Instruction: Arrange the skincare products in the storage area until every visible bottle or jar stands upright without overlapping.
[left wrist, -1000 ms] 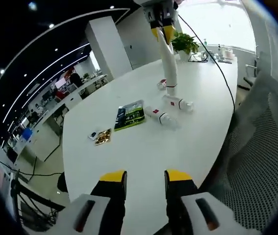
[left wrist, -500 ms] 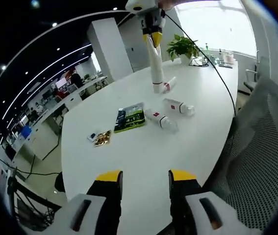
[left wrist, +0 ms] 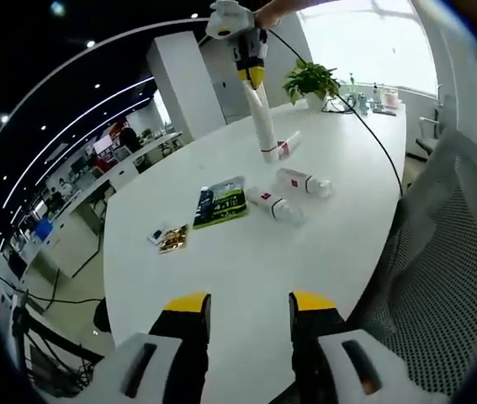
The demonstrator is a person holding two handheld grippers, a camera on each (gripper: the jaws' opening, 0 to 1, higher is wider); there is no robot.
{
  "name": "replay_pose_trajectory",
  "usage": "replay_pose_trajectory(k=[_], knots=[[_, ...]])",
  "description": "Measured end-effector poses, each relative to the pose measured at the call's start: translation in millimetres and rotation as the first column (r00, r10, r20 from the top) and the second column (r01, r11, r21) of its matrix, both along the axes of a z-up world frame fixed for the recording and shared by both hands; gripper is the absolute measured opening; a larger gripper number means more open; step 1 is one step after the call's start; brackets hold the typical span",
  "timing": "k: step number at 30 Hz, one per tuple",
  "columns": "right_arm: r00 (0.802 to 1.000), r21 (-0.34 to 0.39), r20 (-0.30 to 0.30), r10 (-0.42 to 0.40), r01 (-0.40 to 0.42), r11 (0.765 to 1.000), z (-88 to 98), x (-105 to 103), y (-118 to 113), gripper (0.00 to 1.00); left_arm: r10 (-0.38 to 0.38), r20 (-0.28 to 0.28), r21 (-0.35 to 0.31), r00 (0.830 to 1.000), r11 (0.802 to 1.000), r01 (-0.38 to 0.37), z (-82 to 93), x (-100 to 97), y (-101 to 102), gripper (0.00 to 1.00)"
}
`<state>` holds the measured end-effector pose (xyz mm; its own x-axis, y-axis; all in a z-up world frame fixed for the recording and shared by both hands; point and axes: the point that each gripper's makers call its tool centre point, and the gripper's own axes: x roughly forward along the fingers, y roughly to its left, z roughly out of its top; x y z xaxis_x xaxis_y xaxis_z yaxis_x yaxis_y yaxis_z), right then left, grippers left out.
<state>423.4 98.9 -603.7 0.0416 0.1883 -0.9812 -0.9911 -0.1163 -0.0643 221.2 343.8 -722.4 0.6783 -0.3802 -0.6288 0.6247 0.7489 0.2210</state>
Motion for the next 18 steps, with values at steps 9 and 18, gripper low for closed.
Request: replay_pose_trajectory(k=[9,18], knots=[[1.0,-0.017,0.005,-0.004,0.004,1.0,-1.1,11.5,-1.9,0.0,0.003,-0.005,0.002,1.0,1.0,-0.003,-0.7,-0.2,1.2,0.38],[1.0,-0.024,0.015,-0.023,0.024,0.999,4.4,40.9,-1.6,0.0,0.009,-0.009,0.003,1.0,1.0,-0.009,-1.5,0.0,2.7,0.38]])
